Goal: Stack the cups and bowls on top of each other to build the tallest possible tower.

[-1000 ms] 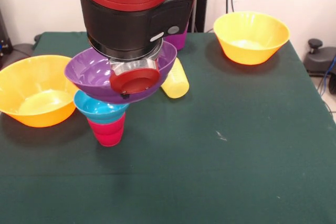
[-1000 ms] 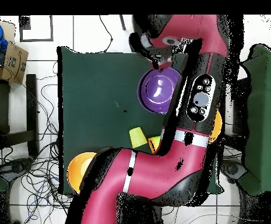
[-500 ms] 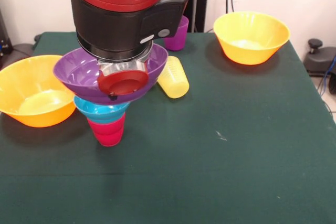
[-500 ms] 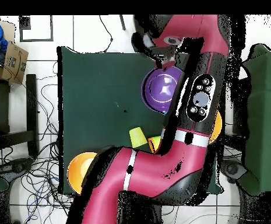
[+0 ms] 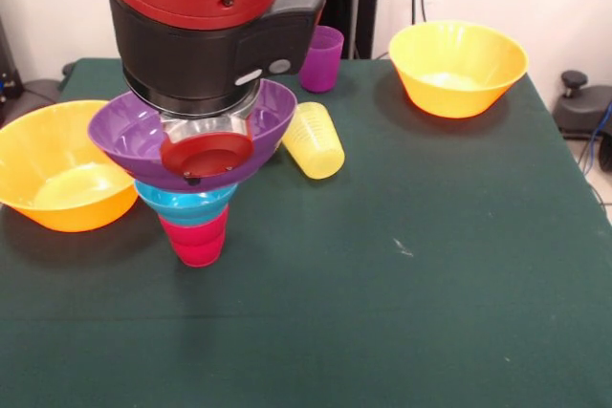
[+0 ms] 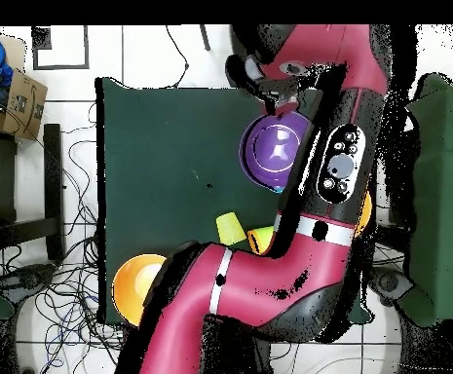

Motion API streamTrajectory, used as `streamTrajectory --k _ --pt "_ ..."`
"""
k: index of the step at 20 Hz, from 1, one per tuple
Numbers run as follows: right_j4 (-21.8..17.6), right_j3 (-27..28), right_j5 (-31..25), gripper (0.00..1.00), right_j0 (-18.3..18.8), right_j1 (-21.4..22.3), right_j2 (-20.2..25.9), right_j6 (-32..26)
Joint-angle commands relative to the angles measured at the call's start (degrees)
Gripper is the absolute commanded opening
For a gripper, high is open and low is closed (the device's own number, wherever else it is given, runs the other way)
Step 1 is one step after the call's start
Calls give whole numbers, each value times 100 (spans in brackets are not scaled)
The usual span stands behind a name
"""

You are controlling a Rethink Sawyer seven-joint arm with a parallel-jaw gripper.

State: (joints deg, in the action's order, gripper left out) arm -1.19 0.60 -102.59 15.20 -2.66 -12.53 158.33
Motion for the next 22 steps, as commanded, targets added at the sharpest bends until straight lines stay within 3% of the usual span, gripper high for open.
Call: streamTrajectory --k 1,12,22 --pt "470 -82 -338 0 136 -134 -351 -1127" --pt "1764 -10 -72 0 191 -444 -1669 -1086" --pt "3437 46 278 0 233 -826 -3312 -935"
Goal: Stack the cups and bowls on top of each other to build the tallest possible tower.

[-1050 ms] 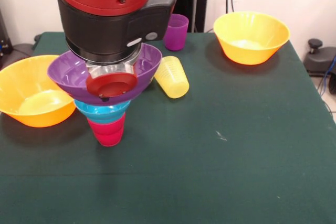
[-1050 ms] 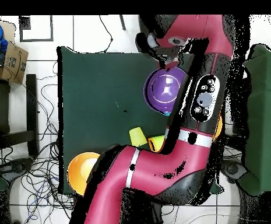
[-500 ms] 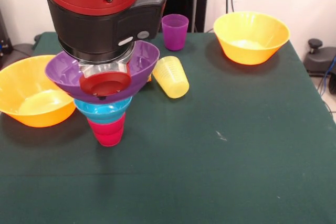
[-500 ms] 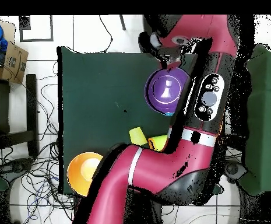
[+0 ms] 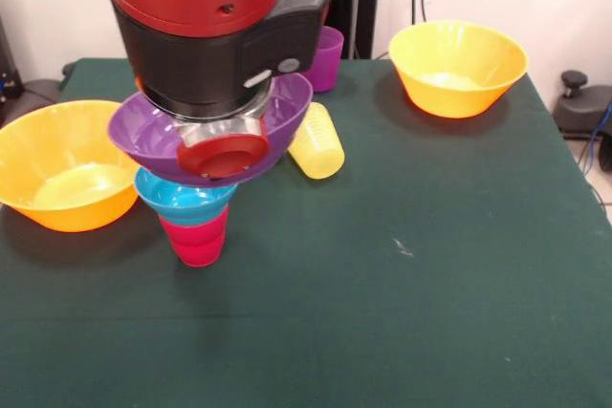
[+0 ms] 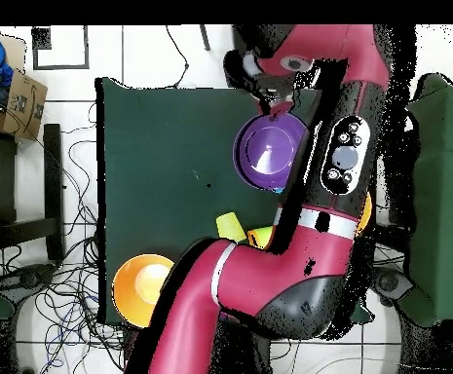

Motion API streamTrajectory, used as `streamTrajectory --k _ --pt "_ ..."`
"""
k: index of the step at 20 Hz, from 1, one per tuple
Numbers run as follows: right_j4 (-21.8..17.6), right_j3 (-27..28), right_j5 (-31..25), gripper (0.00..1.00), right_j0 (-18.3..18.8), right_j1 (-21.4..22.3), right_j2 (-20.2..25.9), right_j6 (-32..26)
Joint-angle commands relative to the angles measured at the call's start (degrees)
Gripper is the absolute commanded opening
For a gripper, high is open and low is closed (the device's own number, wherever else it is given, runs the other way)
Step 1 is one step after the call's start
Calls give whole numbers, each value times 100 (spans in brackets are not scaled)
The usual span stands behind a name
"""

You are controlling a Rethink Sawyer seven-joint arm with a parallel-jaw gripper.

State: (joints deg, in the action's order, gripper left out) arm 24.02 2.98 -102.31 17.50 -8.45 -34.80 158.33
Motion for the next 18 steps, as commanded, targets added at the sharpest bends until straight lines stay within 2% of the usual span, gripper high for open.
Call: streamTrajectory --k 1,8,15,18 --pt "1061 -194 284 0 13 -276 -1236 -934" --pt "1979 -220 506 0 96 -403 -2217 -1051" --pt "2443 -272 567 0 56 -417 -2721 -1215" --pt "2626 -274 411 0 79 -335 -2957 -1345"
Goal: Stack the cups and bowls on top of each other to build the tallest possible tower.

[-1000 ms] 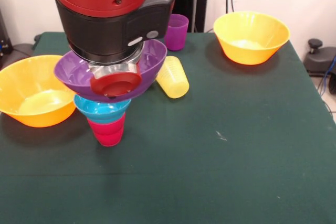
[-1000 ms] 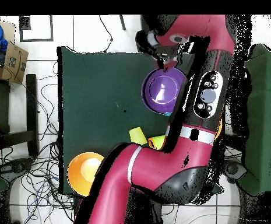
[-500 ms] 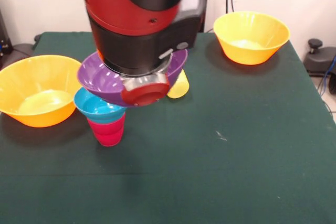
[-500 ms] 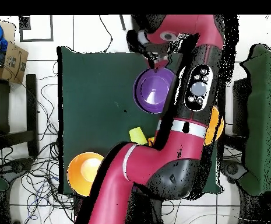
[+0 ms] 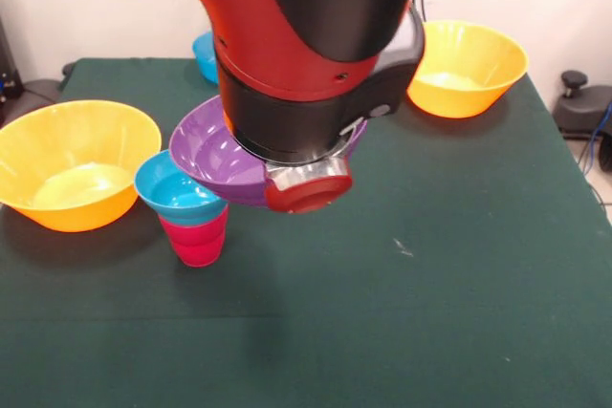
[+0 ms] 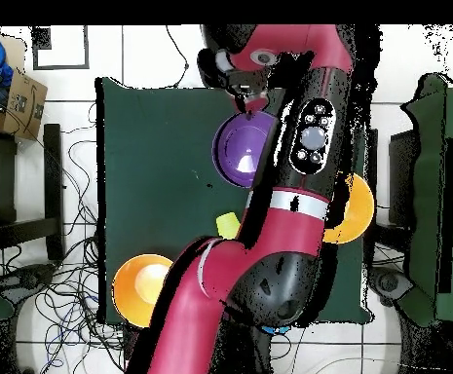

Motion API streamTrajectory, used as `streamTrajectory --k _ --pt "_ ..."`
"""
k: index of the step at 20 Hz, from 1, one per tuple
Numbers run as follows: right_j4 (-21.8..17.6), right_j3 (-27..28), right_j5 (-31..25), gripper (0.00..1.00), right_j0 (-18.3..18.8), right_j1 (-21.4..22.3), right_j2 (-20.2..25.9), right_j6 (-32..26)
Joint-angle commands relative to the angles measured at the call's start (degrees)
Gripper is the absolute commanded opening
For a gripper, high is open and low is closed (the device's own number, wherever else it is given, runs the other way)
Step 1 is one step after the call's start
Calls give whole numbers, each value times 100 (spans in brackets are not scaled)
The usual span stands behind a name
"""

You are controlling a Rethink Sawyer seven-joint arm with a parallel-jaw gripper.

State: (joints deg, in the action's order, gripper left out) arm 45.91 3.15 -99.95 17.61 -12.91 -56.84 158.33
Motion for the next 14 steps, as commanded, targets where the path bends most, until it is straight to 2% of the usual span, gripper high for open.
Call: streamTrajectory --k 1,8,14 --pt "472 -292 130 0 75 151 -820 -1374" --pt "1009 -243 84 0 203 204 -1493 -1557" --pt "1598 -200 408 0 430 79 -2230 -1783"
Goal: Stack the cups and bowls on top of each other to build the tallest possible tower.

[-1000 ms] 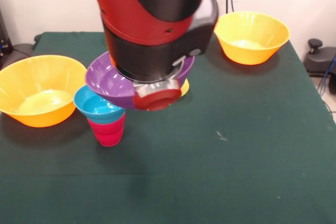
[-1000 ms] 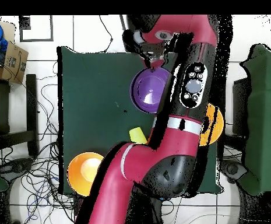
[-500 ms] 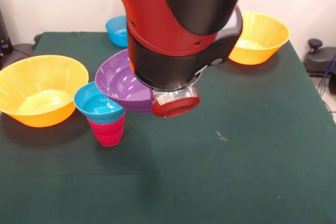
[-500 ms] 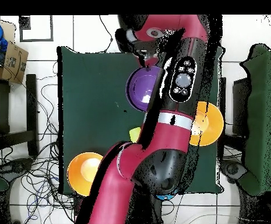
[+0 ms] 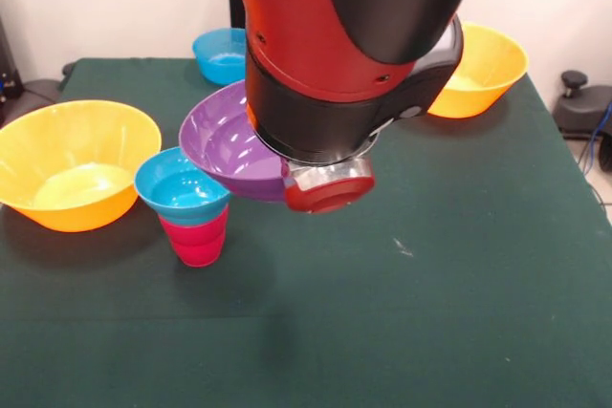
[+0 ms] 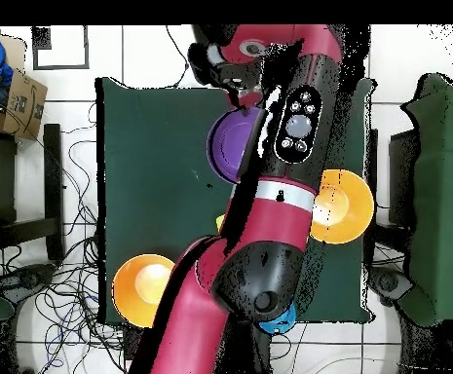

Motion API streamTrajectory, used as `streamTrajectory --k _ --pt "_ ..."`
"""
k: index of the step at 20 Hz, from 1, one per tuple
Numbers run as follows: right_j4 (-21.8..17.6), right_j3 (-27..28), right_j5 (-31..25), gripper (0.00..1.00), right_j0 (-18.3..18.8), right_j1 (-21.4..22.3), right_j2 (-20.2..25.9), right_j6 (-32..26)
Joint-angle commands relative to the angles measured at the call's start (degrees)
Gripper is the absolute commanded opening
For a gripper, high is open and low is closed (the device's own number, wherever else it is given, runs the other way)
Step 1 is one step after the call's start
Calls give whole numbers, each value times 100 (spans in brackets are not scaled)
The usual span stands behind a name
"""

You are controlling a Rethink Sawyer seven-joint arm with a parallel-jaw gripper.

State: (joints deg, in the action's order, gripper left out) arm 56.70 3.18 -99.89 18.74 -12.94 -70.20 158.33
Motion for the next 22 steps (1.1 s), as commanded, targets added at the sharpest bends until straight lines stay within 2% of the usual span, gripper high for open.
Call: streamTrajectory --k 1,5,13,22 --pt "621 -198 490 0 361 50 -1014 -1838" --pt "885 -188 842 0 515 -47 -1352 -2034" --pt "1018 -186 1011 0 758 -15 -1635 -2383" --pt "866 -253 961 0 769 -33 -1516 -2488"
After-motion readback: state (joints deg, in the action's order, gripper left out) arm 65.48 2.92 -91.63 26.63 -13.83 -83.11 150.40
